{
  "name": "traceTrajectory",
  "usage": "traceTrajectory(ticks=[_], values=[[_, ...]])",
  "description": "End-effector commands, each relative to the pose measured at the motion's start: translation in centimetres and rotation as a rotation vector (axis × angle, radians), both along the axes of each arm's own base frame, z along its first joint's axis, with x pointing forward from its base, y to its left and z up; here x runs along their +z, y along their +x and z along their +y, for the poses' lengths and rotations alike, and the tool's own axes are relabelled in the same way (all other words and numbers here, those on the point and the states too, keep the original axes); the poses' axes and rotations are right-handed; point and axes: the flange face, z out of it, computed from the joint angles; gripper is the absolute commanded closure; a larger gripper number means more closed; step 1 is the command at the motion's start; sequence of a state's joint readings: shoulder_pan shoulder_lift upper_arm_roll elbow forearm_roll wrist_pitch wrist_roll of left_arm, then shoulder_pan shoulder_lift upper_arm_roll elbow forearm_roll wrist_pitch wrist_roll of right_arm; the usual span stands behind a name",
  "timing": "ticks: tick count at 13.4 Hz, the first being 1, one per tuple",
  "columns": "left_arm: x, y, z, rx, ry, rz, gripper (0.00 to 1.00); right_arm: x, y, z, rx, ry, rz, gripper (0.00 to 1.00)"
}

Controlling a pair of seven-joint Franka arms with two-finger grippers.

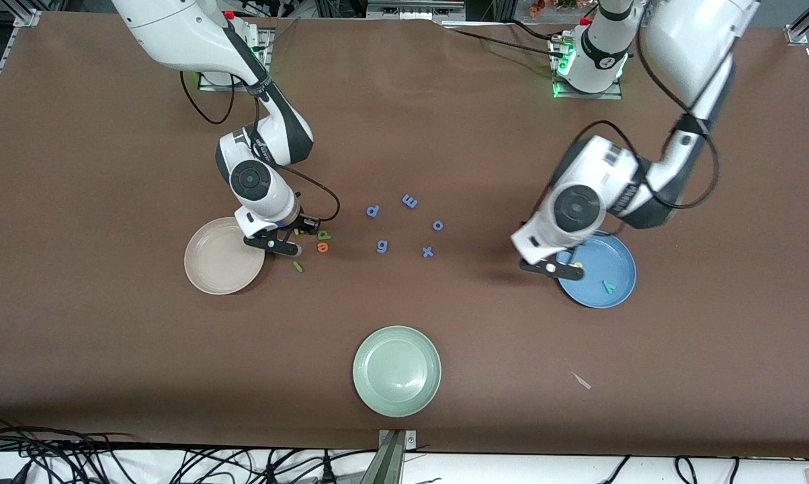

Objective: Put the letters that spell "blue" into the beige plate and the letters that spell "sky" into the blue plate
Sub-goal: 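Lower the yellow k into the blue plate and open the left gripper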

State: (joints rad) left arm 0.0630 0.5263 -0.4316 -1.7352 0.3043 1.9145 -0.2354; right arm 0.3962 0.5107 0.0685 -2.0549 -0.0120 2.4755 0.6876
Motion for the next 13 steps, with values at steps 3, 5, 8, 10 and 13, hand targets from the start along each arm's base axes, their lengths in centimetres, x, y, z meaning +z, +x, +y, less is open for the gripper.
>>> traceTrajectory(ticks=[3, 5, 8, 10, 13], values=[[-1.5, 0.7, 5.4, -0.08, -0.017, 0.058, 0.0, 0.0, -0.2, -0.3, 0.026, -0.007, -0.001, 0.68], [0.2, 0.8, 3.8, -0.09, -0.019, 0.03, 0.0, -0.1, -0.2, -0.4, 0.028, -0.008, 0.001, 0.72], [5.1, 1.8, 1.9, -0.101, -0.043, -0.055, 0.0, 1.0, 0.7, -0.8, 0.058, -0.001, -0.017, 0.72], [11.5, 2.6, 1.9, -0.103, -0.041, -0.168, 0.0, 2.9, 2.2, -2.0, 0.094, -0.018, -0.002, 0.72], [21.1, 3.9, 3.2, -0.064, -0.043, -0.313, 0.0, 5.5, 4.3, -4.3, 0.188, -0.037, 0.032, 0.72]])
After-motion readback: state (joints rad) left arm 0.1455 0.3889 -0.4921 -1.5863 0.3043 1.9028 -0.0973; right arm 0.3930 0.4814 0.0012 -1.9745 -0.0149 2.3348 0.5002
